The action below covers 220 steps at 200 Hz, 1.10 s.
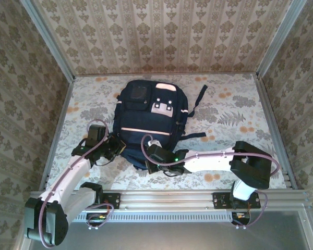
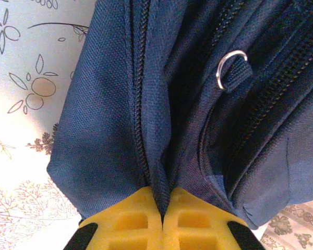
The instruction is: Pack books, pencil case, and school supplies into a backpack
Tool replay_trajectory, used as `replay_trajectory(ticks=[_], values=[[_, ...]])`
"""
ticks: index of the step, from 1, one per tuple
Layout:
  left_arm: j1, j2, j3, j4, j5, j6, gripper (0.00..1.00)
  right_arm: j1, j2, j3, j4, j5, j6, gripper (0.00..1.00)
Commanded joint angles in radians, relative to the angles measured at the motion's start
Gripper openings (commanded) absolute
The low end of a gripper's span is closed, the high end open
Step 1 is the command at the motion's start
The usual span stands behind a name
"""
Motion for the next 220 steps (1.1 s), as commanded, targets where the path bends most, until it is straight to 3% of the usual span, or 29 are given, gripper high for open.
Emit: replay_trajectory(ticks=[1,53,75,91,117,139,172,191,220], values=[[0.033,-0.02,0.044,-0.037,-0.082,0.049,0.05,-0.032,-0.06,-0.079,-0.136,0.061,-0.014,0.0],[0.036,-0.027,0.07,-0.063,-0.098,0.075,0.06,-0.095,-0.149,-0.146,-0.1,0.027,-0.079,0.0],[0.038,-0.022,0.106,-0.077,-0.103,0.107,0.14,-0.09,-0.147,-0.132,-0.032,-0.053,-0.097,0.0],[0.045,0.007,0.141,-0.073,-0.085,0.149,0.21,-0.065,-0.12,-0.094,0.006,-0.082,-0.102,0.0],[0.047,0.129,0.238,-0.054,0.005,0.267,0.21,-0.008,-0.023,0.03,-0.006,-0.074,-0.091,0.0],[0.058,0.208,0.347,-0.177,0.017,0.377,0.28,0.017,0.064,0.122,-0.006,-0.073,-0.043,0.0],[0.124,-0.005,0.323,-0.259,-0.143,0.399,0.6,0.017,0.154,0.179,0.069,-0.095,0.047,0.0],[0.175,-0.077,0.305,-0.319,-0.131,0.394,0.62,0.017,0.196,0.227,0.082,-0.109,0.065,0.0],[0.192,-0.114,0.201,-0.304,0.006,0.304,0.62,0.017,0.218,0.259,0.085,-0.095,0.07,0.0]])
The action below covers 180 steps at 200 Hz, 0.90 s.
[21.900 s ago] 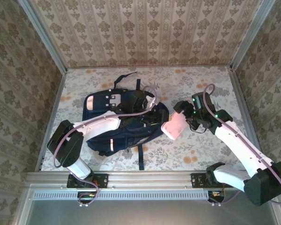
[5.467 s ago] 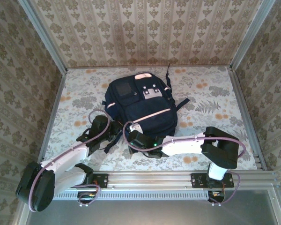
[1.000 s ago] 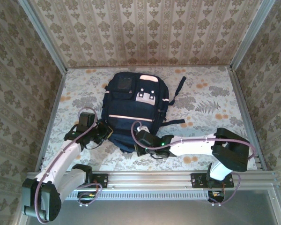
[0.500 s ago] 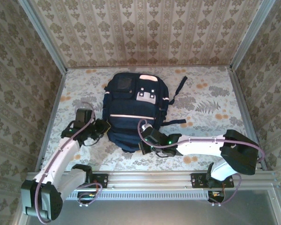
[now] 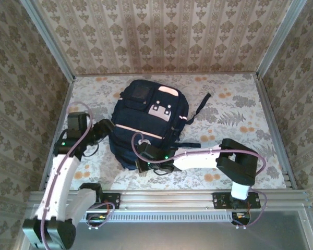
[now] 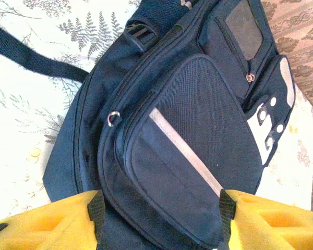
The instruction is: Pack books, pencil case, and school supplies into a backpack
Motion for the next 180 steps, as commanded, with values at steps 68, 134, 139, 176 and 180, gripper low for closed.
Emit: replay_trajectory(ticks=[68,134,139,176,180], values=[[-0.023,-0.107,-0.341,0.139,0.175,-0.263,0.61,0.001,0.039,0.031,0.075,-0.014,0.057,0.0],[-0.119,-0.055,-0.373,0.253,0.12,-0.313,0.57,0.001,0.042,0.018,0.083,-0.016,0.064,0.0],[-0.129,-0.049,-0.379,0.262,0.109,-0.318,0.57,0.003,0.043,0.019,0.083,-0.016,0.064,0.0],[-0.159,-0.018,-0.4,0.32,0.068,-0.336,0.45,0.001,0.037,0.013,0.073,0.003,0.059,0.0],[-0.159,-0.013,-0.398,0.322,0.067,-0.334,0.42,0.002,0.036,0.011,0.072,0.005,0.06,0.0]])
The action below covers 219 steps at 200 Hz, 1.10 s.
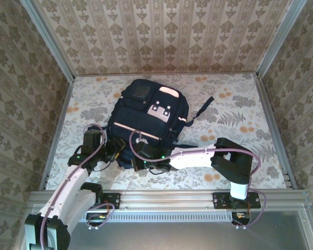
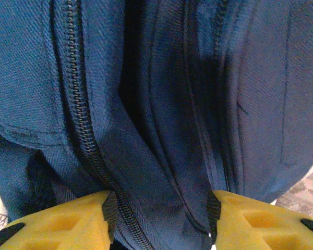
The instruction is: Pack books, pencil case, and school supplies into a backpack
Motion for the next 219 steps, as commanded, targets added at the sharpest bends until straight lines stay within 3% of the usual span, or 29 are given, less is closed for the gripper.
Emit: replay_trajectory(ticks=[1,55,121,219], values=[[-0.012,0.018,-0.006,0.05,-0.035,-0.017,0.42,0.002,0.008,-0.002,0.028,0.009,0.009,0.0],[-0.005,0.022,0.043,-0.011,-0.088,0.035,0.17,0.003,-0.034,-0.072,0.015,0.063,0.004,0.0],[0.037,0.02,0.046,-0.041,-0.083,0.056,0.13,-0.006,-0.123,-0.197,0.007,0.141,-0.015,0.0],[0.062,0.011,0.071,-0.07,-0.077,0.099,0.11,-0.025,-0.21,-0.279,-0.025,0.156,-0.052,0.0]])
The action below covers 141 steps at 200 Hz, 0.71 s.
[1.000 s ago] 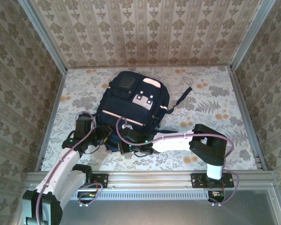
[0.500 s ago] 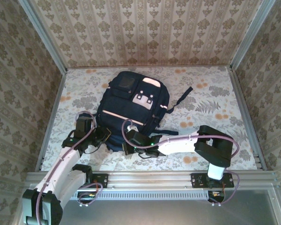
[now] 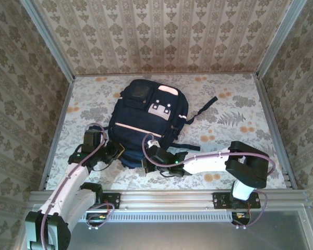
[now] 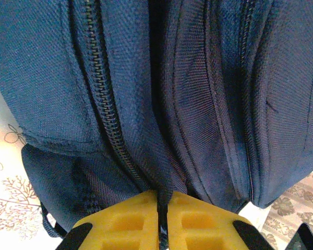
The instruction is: Pack books, pencil case, and school supplies into a backpack
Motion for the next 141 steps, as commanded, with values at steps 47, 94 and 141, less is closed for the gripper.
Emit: replay_trajectory(ticks=[47,94,141], values=[[0.04,-0.008,0.11,-0.061,-0.125,0.084,0.18,-0.019,-0.04,0.063,-0.198,-0.041,-0.164,0.0],[0.04,-0.083,0.154,-0.167,-0.123,0.023,0.63,-0.016,0.083,0.245,-0.13,-0.17,-0.074,0.0],[0.027,-0.073,0.081,-0.125,-0.051,-0.107,0.64,-0.011,0.151,0.304,-0.121,-0.153,-0.026,0.0]])
